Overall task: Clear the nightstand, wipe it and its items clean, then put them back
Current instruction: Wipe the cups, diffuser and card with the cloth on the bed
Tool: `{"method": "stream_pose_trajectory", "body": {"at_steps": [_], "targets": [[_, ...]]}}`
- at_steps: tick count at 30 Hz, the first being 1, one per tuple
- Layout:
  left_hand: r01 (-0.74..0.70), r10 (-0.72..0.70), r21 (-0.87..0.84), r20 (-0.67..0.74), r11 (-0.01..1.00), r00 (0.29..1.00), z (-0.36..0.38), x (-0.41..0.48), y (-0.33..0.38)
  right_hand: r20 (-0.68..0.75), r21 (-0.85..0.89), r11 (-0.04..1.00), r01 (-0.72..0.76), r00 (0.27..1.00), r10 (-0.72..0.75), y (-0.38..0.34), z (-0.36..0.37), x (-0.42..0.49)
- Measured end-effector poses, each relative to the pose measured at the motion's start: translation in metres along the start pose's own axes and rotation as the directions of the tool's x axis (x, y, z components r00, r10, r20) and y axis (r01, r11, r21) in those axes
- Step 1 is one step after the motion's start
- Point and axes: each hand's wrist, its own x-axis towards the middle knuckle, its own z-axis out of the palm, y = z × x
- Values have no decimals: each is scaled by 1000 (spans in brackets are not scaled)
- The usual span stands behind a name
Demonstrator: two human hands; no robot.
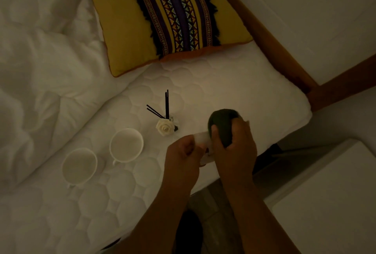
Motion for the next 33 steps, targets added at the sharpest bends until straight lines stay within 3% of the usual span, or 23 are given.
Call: {"method": "stream_pose_trajectory", "body": {"at_steps": [4, 11, 15, 21, 33], "targets": [[36, -36, -6, -10, 999, 999, -1, -3, -3, 25, 64, 989, 131, 991, -133, -18, 5, -23], [32, -33, 64, 19, 997, 999, -8, -4, -3, 103, -68, 961, 269, 960, -261, -18, 3, -15], [-3, 0, 59, 40, 998, 999, -5, -7, 1, 48, -128, 973, 192, 981, -187, -5, -5, 5], [-1, 1, 68, -10, 998, 1000, -5, -9, -3, -8, -88, 995, 53, 999, -54, 8, -18, 13], [27, -33, 150, 37, 988, 999, -4, -13, -11, 317, -49, 986, 162, 938, -139, -21, -4, -4]]}}
